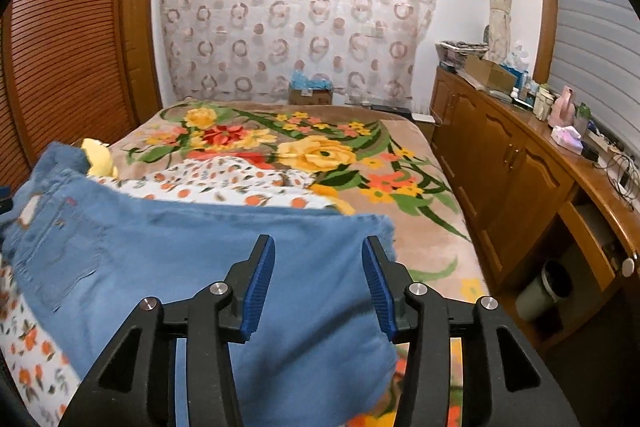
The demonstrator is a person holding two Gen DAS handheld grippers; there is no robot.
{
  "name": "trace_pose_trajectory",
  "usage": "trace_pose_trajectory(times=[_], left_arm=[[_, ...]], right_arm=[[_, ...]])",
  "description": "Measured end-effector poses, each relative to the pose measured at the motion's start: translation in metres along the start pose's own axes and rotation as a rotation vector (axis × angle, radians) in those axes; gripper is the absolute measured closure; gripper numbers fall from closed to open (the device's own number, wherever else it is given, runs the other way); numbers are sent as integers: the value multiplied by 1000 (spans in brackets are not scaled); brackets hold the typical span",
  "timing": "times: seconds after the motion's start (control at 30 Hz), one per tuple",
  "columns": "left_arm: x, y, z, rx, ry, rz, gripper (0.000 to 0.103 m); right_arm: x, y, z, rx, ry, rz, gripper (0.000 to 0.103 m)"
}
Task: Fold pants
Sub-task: 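Open the left gripper and release the waistband, pulling both grippers back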
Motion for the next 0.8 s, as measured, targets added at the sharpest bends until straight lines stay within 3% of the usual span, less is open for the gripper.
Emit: trace_pose_trajectory(times=[0.43, 0.8], left_arm=[[17, -6, 53, -12, 26, 20, 27], [30, 5, 82, 2, 31, 0, 27]], right_arm=[[33, 25, 56, 31, 56, -74, 49], [39, 31, 55, 59, 98, -157, 49]])
Point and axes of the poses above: each gripper's, at about its wrist camera, not at the fingertips, and x roughly against the way its jaws point, y to its left, z to its underside, the point moved 1 cm from there along -x, roughly the way its jaws point, and after that the axes turned 7 degrees about y, right-handed, at the moved point
